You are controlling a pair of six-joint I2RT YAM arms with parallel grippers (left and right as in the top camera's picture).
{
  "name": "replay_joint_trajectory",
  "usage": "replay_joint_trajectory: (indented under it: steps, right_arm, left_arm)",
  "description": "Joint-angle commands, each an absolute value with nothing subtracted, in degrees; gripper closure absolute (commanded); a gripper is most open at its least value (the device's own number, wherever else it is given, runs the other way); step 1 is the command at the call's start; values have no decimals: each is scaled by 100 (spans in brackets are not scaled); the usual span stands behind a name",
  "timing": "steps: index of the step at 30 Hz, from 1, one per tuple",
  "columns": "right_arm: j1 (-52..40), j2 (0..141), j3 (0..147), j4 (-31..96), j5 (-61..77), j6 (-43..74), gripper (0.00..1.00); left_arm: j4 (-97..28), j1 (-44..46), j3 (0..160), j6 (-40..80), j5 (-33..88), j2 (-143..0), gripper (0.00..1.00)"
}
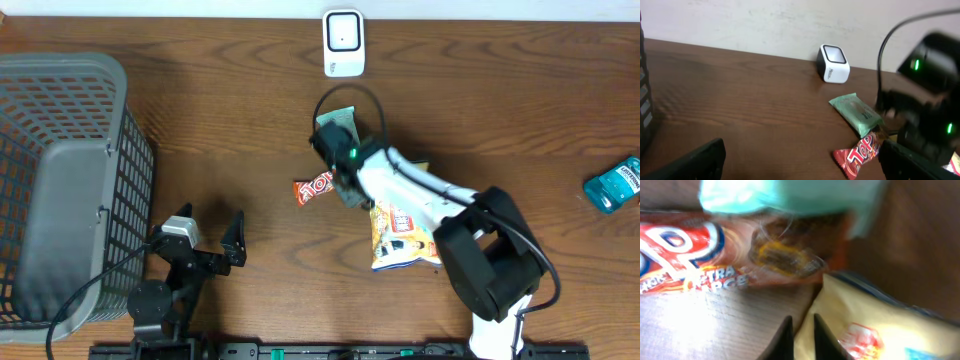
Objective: Scan the item barcode
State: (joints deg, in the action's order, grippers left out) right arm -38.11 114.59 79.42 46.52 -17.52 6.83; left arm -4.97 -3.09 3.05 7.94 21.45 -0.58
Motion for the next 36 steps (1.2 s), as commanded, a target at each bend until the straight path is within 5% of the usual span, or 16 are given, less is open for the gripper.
replay_joint_trajectory:
  steps: [1, 2, 12, 16, 26, 28, 31, 33, 36]
  right_arm:
    - [-3780, 11087, 8927, 5277, -1387, 766, 9]
    - [-3780, 11032, 9098, 5542, -1264, 766, 1]
    - [-3785, 10991, 7749, 5911, -1337, 3232, 3]
    - [-3809, 10993, 7262, 5662, -1424, 3454, 9]
    - [-3706, 11445, 6554, 5179, -1291, 3802, 5]
    - [-3706, 11804, 6514, 5179, -967, 3712, 17]
    - [-3699, 12309, 6514, 5072, -263, 3424, 50]
    - [-3677, 12534, 6517, 5006, 244, 3210, 82]
    - [-3603, 12536, 6539, 5078, 563, 2862, 99]
  left_arm:
    - [-666, -281, 209, 845, 2156, -23, 2]
    - [-666, -281, 209, 845, 2156, -23, 2]
    - [-666, -281, 209, 845, 2156, -23, 2]
    - [-666, -281, 209, 845, 2156, -23, 2]
    - [-666, -281, 209, 845, 2156, -23, 2]
    - [-666, -281, 209, 845, 2154, -23, 2]
    - [-666, -281, 209, 845, 2156, -23, 2]
    - [-666, -281, 209, 845, 2156, -23, 2]
    - [-666, -281, 209, 845, 2156, -23, 2]
